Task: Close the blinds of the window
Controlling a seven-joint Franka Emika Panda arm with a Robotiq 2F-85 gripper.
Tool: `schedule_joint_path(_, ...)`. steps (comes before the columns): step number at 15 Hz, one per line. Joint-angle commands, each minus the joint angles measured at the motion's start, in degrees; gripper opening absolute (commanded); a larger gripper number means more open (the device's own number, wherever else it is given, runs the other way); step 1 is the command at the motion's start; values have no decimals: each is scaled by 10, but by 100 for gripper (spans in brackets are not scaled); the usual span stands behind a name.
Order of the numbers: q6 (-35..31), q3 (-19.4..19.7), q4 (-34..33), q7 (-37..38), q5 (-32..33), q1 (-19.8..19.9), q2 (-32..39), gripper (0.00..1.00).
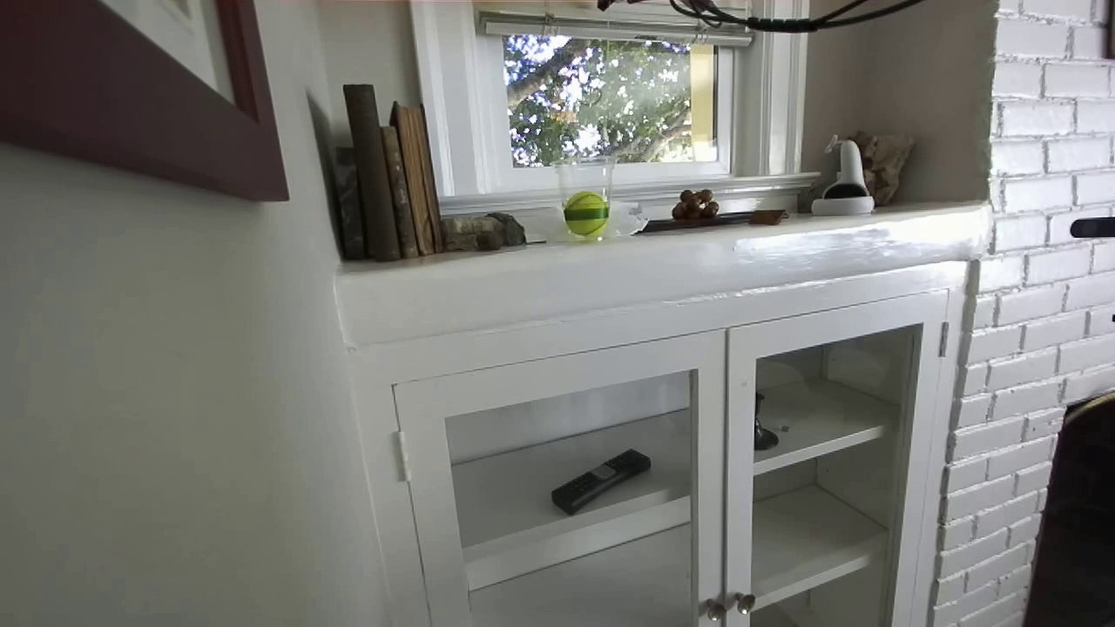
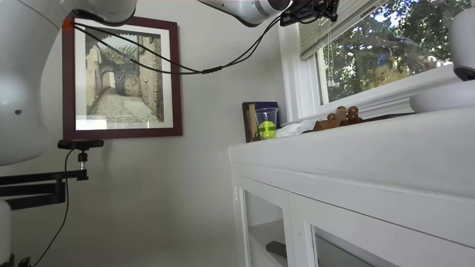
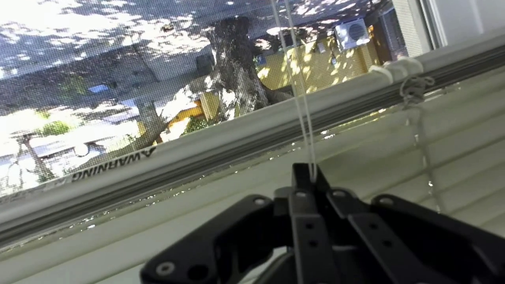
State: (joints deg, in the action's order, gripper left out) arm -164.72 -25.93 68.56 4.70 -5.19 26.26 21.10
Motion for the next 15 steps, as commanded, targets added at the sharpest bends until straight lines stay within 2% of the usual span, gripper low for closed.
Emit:
schedule_joint_path(1,14,34,-9,41,21,-9,-18,1)
schedule_joint_path(10,9,107,-11,110,57,-31,-58,1)
schedule_joint_path(15,4,149,-39,143,91,-36,-51,1)
